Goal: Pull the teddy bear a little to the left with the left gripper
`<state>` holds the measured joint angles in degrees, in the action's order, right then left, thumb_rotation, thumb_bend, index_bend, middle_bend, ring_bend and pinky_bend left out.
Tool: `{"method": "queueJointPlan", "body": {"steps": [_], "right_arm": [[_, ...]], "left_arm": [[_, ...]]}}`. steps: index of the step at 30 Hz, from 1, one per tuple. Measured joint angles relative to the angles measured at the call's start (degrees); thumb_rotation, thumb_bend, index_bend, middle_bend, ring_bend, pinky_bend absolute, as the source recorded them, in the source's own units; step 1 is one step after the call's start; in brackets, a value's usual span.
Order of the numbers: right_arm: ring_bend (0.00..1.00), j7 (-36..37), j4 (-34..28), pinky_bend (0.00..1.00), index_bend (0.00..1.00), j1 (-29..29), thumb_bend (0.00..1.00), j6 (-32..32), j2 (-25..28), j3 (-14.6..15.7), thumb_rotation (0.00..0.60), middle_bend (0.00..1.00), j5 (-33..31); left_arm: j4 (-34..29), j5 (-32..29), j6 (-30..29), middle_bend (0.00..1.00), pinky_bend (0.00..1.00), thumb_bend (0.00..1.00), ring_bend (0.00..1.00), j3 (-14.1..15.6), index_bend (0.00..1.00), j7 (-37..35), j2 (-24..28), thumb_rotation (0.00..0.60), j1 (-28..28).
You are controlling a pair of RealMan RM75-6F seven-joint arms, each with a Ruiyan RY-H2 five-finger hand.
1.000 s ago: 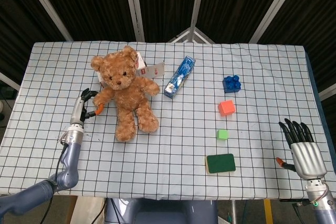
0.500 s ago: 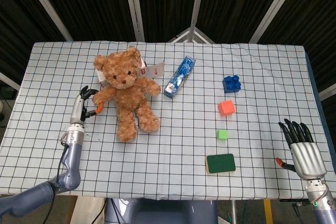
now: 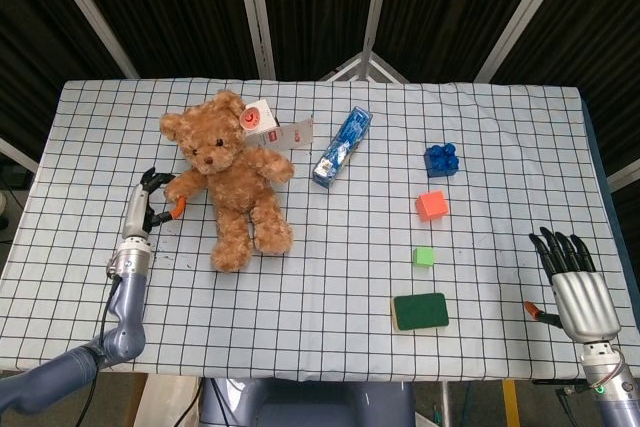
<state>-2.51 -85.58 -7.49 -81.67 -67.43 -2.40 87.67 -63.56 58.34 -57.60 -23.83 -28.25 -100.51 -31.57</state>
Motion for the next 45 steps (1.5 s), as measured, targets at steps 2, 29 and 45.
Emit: {"method": "queueJointPlan", "body": {"steps": [2,29,45], "right_arm": [[0.0,-0.1,-0.1,0.0,0.0,0.0,0.1,0.0,0.1,0.1,0.6,0.0,0.1],[0.0,-0.1,-0.4,0.0,0.0,0.0,0.1,0.2,0.2,0.1,0.6,0.0,-0.2],[0.0,-0.5,-1.0,0.0,0.0,0.1,0.1,0.5,0.5,0.3,0.6,0.0,-0.4]], "left_arm": [[-0.7,0.6,-0.7,0.39,0.0,0.56,0.0,-0.1,0.42,-0.2,0.2,0.6,0.0],[2.5,0.1,0.0,0.39,0.0,0.58,0.0,0.1,0.42,1.8,-1.3,0.6,0.0],[-0.8,1.7,-4.0,0.38,0.0,0.58,0.0,0.4,0.42,5.8,-0.1,0.6,0.7]]}}
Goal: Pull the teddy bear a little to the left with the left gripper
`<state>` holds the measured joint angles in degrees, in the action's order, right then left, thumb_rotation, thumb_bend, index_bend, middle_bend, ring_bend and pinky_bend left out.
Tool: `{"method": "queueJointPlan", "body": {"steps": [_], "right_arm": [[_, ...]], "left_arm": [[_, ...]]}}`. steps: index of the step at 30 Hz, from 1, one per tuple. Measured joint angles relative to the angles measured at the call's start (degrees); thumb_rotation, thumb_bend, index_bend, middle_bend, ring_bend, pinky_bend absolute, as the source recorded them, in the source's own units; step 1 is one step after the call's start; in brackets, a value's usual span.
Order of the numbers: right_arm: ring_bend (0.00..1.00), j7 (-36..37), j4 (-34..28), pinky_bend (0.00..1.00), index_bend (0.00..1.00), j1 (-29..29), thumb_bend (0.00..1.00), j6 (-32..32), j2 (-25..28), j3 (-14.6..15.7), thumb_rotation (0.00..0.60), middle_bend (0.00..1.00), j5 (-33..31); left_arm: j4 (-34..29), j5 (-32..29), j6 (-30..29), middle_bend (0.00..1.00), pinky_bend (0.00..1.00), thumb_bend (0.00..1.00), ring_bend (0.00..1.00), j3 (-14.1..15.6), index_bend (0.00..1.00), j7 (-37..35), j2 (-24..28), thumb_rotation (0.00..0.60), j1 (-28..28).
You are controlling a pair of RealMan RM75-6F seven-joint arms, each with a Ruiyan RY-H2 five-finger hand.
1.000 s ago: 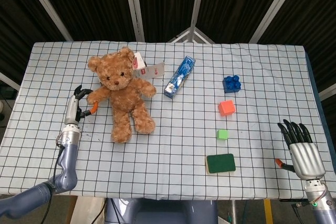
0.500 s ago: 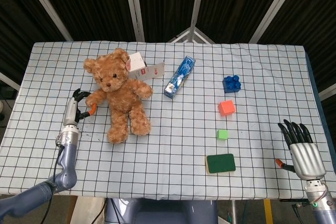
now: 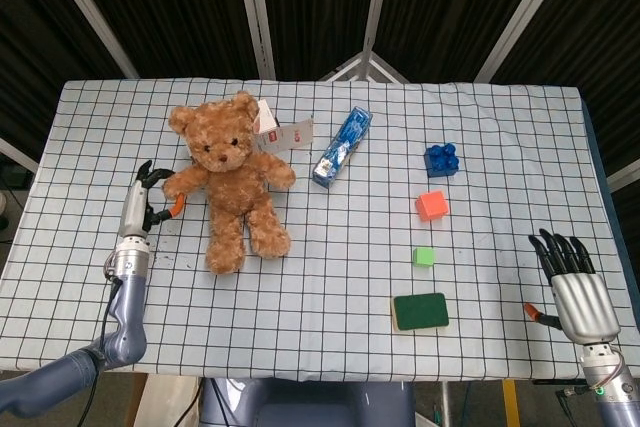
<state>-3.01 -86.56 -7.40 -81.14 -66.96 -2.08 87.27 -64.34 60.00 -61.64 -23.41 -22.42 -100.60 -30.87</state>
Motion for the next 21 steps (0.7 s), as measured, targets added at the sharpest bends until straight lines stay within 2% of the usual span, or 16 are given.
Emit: {"method": "queueJointPlan", "body": {"steps": [6,9,14,21], "right_arm": [[0.0,-0.5,-0.2,0.0,0.0,0.0,0.1,0.1,0.0,-0.1,0.6,0.0,-0.3],[0.0,-0.6,-0.3,0.0,0.0,0.0,0.1,0.3,0.0,-0.1,0.6,0.0,-0.5],[0.0,-0.5,-0.3,0.0,0.0,0.0,0.1,0.2,0.1,-0.1,0.6,0.0,-0.4],[0.0,-0.4,-0.3,0.0,0.0,0.1,0.1,0.0,0.1,-0.1,0.6,0.0,-0.3]], "left_arm": [[6.4,-1.1,2.6,0.38,0.0,0.57,0.0,0.6,0.42,-0.1,-2.4,0.6,-0.6],[7.6,-0.3,2.6,0.38,0.0,0.58,0.0,0.8,0.42,-0.8,-3.4,0.6,-1.1],[6.1,1.1,1.1,0.39,0.0,0.57,0.0,0.5,0.42,-1.8,-3.4,0.6,-1.2],[1.0,2.8,-1.9,0.39,0.0,0.57,0.0,-0.6,0.42,-2.9,-1.7,0.6,-0.9]]}}
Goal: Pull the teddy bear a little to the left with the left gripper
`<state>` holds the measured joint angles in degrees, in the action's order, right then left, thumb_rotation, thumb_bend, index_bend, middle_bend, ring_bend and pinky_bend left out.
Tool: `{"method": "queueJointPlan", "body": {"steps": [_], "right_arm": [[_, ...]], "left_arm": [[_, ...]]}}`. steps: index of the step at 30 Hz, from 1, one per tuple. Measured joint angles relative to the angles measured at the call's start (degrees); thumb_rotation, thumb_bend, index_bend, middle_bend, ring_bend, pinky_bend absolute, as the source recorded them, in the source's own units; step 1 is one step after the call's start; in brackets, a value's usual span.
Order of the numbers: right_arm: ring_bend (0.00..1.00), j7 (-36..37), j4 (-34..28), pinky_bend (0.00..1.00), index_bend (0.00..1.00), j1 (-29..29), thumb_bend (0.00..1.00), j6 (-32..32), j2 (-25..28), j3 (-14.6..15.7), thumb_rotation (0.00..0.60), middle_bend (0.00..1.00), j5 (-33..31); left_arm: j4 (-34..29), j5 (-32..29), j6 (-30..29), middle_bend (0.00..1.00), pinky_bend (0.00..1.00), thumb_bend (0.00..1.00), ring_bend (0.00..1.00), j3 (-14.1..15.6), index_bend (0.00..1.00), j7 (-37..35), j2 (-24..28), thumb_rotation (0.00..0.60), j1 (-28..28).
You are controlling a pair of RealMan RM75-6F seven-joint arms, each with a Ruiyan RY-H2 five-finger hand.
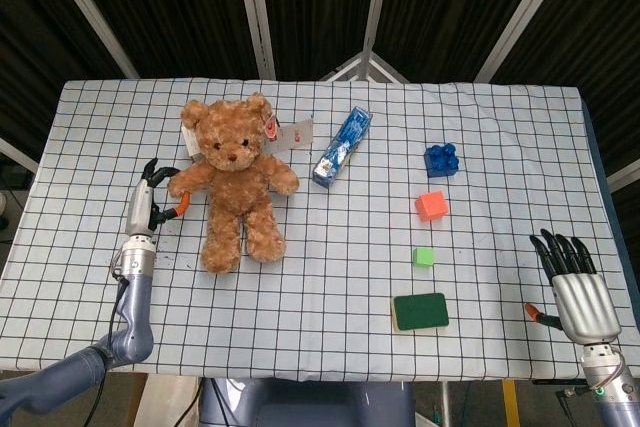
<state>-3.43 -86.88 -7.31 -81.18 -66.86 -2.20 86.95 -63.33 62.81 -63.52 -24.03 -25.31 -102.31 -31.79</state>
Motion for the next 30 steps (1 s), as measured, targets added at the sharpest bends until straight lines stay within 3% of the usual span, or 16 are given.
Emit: {"method": "queueJointPlan", "body": {"steps": [8,18,30], "right_arm": [[0.0,-0.2,-0.1,0.0,0.0,0.0,0.1,0.2,0.0,0.0,0.6,0.0,-0.1],[0.0,-0.7,-0.5,0.0,0.0,-0.1,0.1,0.8,0.0,0.0,0.6,0.0,-0.7],[0.0,-0.6,-0.6,0.0,0.0,-0.1,0.1,0.7,0.2,0.0,0.6,0.0,-0.7]], "left_arm": [[-0.6,-0.8,0.3,0.39,0.0,0.57,0.0,0.2,0.42,1.6,1.4,0.6,0.9],[6.2,-3.4,5.4,0.38,0.0,0.57,0.0,1.3,0.41,3.4,-0.3,0.6,0.0],[6.1,-2.7,3.9,0.38,0.0,0.57,0.0,0.5,0.41,4.5,-1.6,0.6,-1.3]]}}
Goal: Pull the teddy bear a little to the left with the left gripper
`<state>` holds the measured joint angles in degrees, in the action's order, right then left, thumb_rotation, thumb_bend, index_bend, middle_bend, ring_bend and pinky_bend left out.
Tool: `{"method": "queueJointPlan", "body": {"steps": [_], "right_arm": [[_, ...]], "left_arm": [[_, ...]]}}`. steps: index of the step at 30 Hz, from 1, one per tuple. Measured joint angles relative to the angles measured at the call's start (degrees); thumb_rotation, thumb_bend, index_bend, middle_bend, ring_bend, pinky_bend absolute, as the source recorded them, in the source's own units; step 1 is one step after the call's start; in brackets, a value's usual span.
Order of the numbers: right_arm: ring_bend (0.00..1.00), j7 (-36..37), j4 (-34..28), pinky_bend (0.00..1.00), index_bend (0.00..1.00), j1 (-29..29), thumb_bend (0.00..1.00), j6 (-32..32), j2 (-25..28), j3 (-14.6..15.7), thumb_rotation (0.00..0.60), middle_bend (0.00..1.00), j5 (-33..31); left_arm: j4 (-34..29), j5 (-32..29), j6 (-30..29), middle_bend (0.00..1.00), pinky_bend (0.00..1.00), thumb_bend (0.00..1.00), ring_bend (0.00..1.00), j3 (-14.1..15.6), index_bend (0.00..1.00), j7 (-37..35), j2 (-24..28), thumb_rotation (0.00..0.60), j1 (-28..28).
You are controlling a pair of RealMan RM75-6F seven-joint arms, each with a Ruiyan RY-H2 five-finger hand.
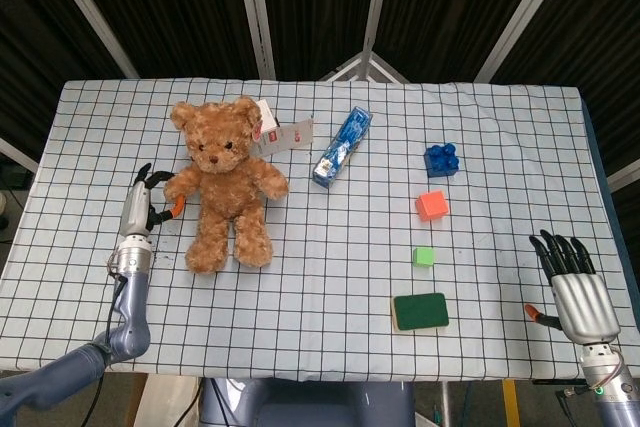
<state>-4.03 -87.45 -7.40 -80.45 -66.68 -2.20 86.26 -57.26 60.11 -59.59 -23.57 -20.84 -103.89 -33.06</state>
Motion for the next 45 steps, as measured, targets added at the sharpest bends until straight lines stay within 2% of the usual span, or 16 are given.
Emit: {"method": "queueJointPlan", "body": {"steps": [5,11,15,25,32,38,41,45], "right_arm": [[0.0,-0.1,0.0,0.0,0.0,0.0,0.1,0.2,-0.1,-0.1,0.6,0.0,-0.3],[0.0,0.0,0.0,0.0,0.0,0.0,0.1,0.2,0.0,-0.1,0.6,0.0,-0.3],[0.0,0.3,0.0,0.0,0.0,0.0,0.1,0.1,0.1,-0.1,0.6,0.0,-0.2],[0.0,-0.1,-0.2,0.0,0.0,-0.1,0.1,0.4,0.0,0.0,0.6,0.0,-0.3],[0.0,-0.3,-0.4,0.0,0.0,-0.1,0.1,0.5,0.1,0.0,0.6,0.0,-0.4],[0.0,-0.1,-0.5,0.0,0.0,0.0,0.1,0.4,0.2,0.0,0.6,0.0,-0.4],[0.0,-0.1,-0.5,0.0,0.0,0.0,0.1,0.4,0.2,0.0,0.6,0.0,-0.3],[0.0,-0.3,-0.7,0.0,0.0,0.0,0.1,0.4,0.2,0.2,0.6,0.0,0.0]], "left_arm": [[0.1,-0.1,0.1,0.37,0.0,0.57,0.0,-0.2,0.4,1.2,-1.0,0.6,-0.9],[0.7,-0.2,-0.2,0.3,0.0,0.53,0.0,0.0,0.32,1.5,-1.9,0.6,-0.9],[0.9,0.2,-0.4,0.25,0.0,0.51,0.0,0.0,0.28,0.3,-1.7,0.6,-0.5],[0.3,1.4,-0.2,0.22,0.0,0.5,0.0,0.6,0.22,-1.9,-0.2,0.6,0.7],[-0.8,2.7,-1.0,0.04,0.0,0.47,0.0,1.4,0.08,-3.9,0.9,0.6,2.2],[-3.8,6.5,-5.1,0.0,0.0,0.46,0.0,2.9,0.03,-6.9,3.3,0.6,4.6],[-7.5,9.9,-9.0,0.01,0.0,0.46,0.0,4.6,0.06,-8.2,5.9,0.6,6.9],[-14.4,15.0,-17.1,0.03,0.0,0.46,0.0,8.3,0.11,-6.4,11.2,0.6,11.9]]}}
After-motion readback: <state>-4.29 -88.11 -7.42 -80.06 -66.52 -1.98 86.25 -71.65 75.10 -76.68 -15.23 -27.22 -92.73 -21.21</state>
